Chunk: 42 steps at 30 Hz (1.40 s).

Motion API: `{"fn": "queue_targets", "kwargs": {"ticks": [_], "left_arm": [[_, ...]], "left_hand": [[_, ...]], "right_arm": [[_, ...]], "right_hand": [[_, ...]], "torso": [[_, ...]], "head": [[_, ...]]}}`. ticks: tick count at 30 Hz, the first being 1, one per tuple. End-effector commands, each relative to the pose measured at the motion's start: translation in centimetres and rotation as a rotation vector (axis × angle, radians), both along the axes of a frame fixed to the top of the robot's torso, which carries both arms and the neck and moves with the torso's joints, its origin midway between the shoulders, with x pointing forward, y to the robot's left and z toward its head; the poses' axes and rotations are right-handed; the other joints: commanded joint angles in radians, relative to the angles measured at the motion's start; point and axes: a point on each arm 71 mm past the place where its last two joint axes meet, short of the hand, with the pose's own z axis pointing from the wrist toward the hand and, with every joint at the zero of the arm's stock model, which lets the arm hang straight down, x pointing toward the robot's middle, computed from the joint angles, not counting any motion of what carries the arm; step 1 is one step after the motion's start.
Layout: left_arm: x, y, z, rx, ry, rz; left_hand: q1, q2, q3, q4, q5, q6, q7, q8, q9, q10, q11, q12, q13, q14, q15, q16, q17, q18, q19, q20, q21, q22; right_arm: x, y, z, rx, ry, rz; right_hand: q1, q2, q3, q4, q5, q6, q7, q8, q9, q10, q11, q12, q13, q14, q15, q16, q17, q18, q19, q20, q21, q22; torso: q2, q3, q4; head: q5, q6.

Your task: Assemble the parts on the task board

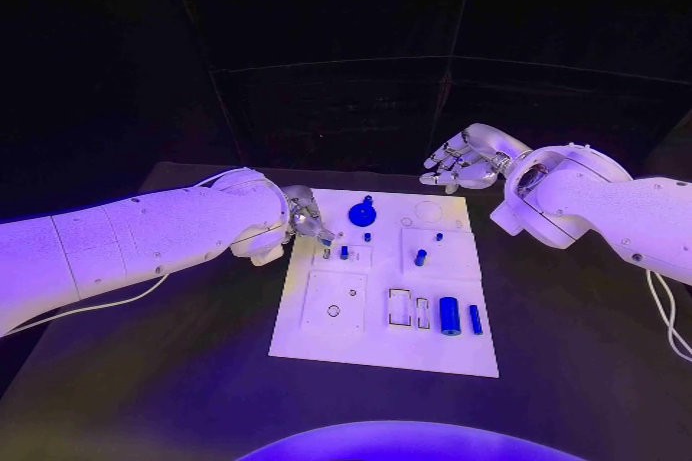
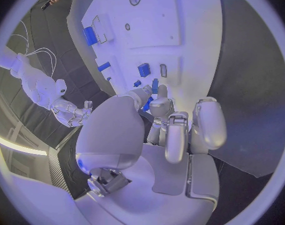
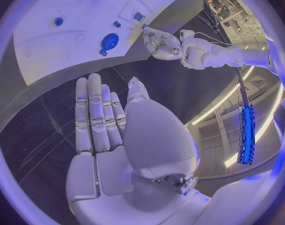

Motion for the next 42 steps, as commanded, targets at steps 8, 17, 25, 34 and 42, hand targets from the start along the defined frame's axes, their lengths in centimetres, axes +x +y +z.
{"fn": "queue_targets", "kwargs": {"ticks": [8, 17, 25, 34, 42], "left_arm": [[-0.1, -0.2, -0.5, 0.038, 0.005, -0.008], [-0.2, -0.2, -1.2, 0.064, 0.032, -0.020], [-0.3, 0.0, -1.6, 0.078, 0.049, -0.024], [-0.5, 0.1, -1.8, 0.091, 0.060, -0.033], [-0.6, 0.2, -1.8, 0.096, 0.062, -0.035]], "left_hand": [[-0.006, 0.007, 0.133, -0.123, 0.005, 0.000, -0.010, 0.005, 0.001, -0.002, -0.002, -0.007, -0.003, 0.106, -0.007, 0.003, 0.263, 0.004, 0.003, -0.003, -0.001, -0.003], [-0.008, 0.006, 0.138, -0.124, 0.005, 0.000, -0.010, 0.007, 0.002, -0.002, -0.003, -0.008, -0.004, 0.106, -0.008, 0.003, 0.263, 0.004, 0.004, -0.003, -0.001, -0.002], [-0.009, 0.005, 0.140, -0.124, 0.005, 0.000, -0.010, 0.007, 0.003, -0.001, -0.003, -0.009, -0.005, 0.106, -0.008, 0.003, 0.263, 0.004, 0.004, -0.003, -0.001, -0.002], [-0.010, 0.003, 0.144, -0.126, 0.006, -0.001, -0.010, 0.009, 0.004, -0.001, -0.003, -0.009, -0.005, 0.106, -0.008, 0.003, 0.263, 0.004, 0.004, -0.003, -0.001, -0.002], [-0.012, 0.000, 0.151, -0.129, 0.007, -0.001, -0.011, 0.012, 0.006, 0.000, -0.003, -0.010, -0.006, 0.106, -0.008, 0.003, 0.263, 0.004, 0.004, -0.004, -0.001, -0.001]], "right_arm": [[0.2, 0.2, 0.4, 0.099, -0.011, 0.013], [0.3, 0.5, 0.5, 0.166, -0.002, 0.042], [0.5, 0.5, 0.4, 0.205, 0.015, 0.045], [0.5, 0.5, 0.4, 0.210, 0.018, 0.044], [0.5, 0.4, 0.4, 0.210, 0.020, 0.044]], "right_hand": [[0.038, 0.021, -0.013, -0.011, 0.010, 0.000, 0.009, 0.028, -0.001, 0.034, 0.018, -0.098, -0.250, -0.003, 0.031, -0.234, -0.183, 0.011, 0.045, 0.042, -0.227, -0.156], [0.070, 0.044, 0.006, -0.043, 0.004, -0.003, 0.011, 0.006, -0.004, 0.038, 0.024, -0.137, -0.367, -0.012, 0.047, -0.326, -0.273, 0.010, 0.068, 0.054, -0.335, -0.230], [0.085, 0.054, 0.022, -0.056, -0.005, -0.007, 0.021, -0.005, -0.004, 0.036, 0.030, -0.148, -0.396, -0.009, 0.050, -0.338, -0.296, 0.010, 0.080, 0.056, -0.357, -0.245], [0.085, 0.053, 0.022, -0.057, -0.006, -0.009, 0.023, -0.007, -0.004, 0.036, 0.032, -0.149, -0.399, -0.009, 0.051, -0.340, -0.299, 0.009, 0.081, 0.056, -0.360, -0.247], [0.085, 0.053, 0.023, -0.057, -0.006, -0.009, 0.023, -0.007, -0.004, 0.036, 0.032, -0.150, -0.400, -0.009, 0.051, -0.340, -0.300, 0.009, 0.082, 0.056, -0.361, -0.248]], "torso": [[0.001, 0.0015, -0.0018], [0.000, 0.0011, -0.0019], [0.001, 0.0010, -0.0009], [0.000, 0.0012, -0.0012], [0.000, 0.0017, -0.0015]], "head": [[0.001, -0.004], [0.001, -0.005], [0.001, -0.008], [-0.001, -0.011], [0.001, -0.013]]}}
